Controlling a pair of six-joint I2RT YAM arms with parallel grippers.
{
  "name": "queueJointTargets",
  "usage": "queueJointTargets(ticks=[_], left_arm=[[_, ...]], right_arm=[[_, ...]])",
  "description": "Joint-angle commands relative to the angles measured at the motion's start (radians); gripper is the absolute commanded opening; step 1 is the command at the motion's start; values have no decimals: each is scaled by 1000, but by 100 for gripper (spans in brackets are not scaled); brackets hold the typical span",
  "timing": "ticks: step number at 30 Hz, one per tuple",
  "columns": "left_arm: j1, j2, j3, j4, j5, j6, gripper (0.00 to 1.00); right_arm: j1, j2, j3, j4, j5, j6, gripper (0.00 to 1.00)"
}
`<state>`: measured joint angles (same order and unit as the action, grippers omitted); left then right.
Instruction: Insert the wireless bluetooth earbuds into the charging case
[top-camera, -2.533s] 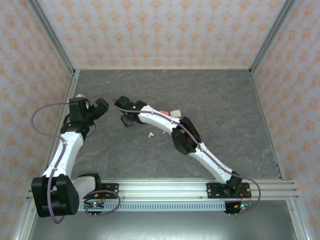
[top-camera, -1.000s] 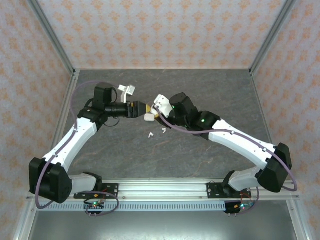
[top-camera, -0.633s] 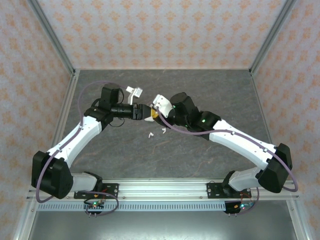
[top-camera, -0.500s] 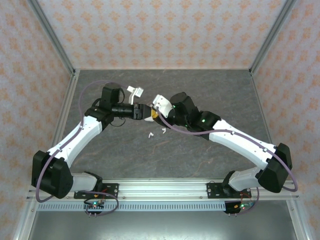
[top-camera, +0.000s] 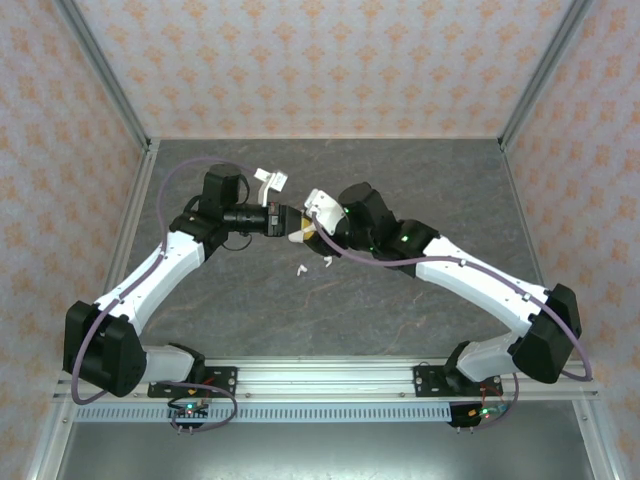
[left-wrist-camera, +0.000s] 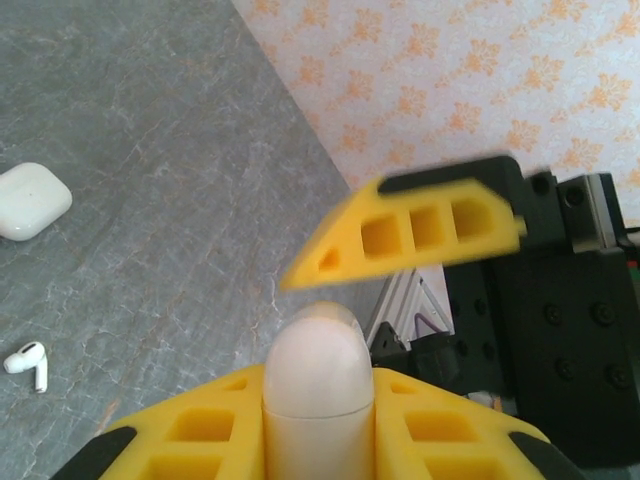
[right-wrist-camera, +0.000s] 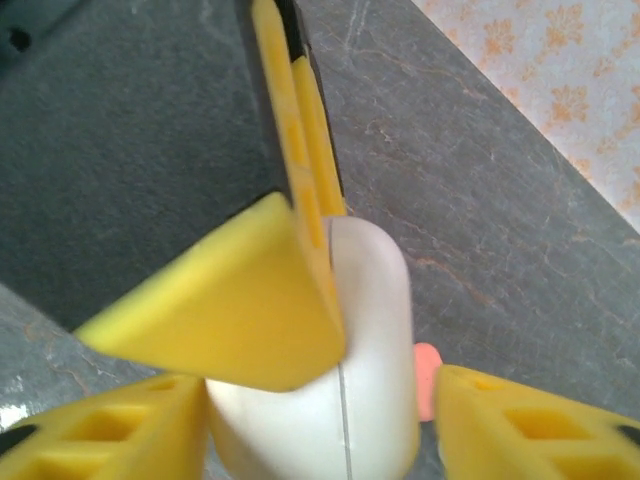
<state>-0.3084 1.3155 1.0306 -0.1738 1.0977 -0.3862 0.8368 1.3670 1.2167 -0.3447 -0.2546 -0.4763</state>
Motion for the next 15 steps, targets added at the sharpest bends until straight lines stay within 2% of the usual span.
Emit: queueJointTargets(ticks=[1, 4, 7, 11, 15], left_arm=[[-9, -42, 25, -21, -74, 55, 24], [-9, -59, 6, 9, -160, 55, 22], [-9, -91, -49, 122, -232, 40, 17], [-19, -159, -160, 338, -336, 18, 8], [-60, -214, -226, 486, -402, 45, 6]], right_arm=[[-43, -22, 49, -41, -70, 63, 71], [-102, -63, 25, -41, -176, 139, 85], [-168, -115, -23, -10, -284, 228, 99], [-267, -170, -86, 80, -421, 382, 99], [-326, -178, -133, 214, -512, 552, 99]])
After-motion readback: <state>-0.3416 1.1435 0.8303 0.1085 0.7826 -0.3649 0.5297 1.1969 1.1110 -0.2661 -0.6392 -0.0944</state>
